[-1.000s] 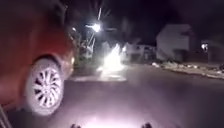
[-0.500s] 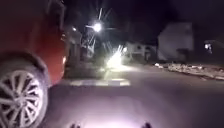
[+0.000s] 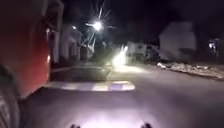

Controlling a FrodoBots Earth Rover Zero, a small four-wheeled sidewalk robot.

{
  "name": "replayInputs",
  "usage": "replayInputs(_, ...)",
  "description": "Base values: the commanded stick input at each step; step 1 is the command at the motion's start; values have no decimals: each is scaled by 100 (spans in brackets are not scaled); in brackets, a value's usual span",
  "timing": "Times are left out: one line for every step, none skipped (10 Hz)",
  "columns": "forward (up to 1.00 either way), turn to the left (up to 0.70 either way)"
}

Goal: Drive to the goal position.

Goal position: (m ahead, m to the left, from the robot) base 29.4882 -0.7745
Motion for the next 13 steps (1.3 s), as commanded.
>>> replayInputs(85,0)
replayInputs(85,0)
replayInputs(85,0)
replayInputs(85,15)
replayInputs(85,34)
replayInputs(85,24)
replayInputs(85,0)
replayInputs(85,0)
replayInputs(85,0)
replayInputs(85,0)
replayInputs(85,0)
replayInputs(85,0)
replayInputs(85,0)
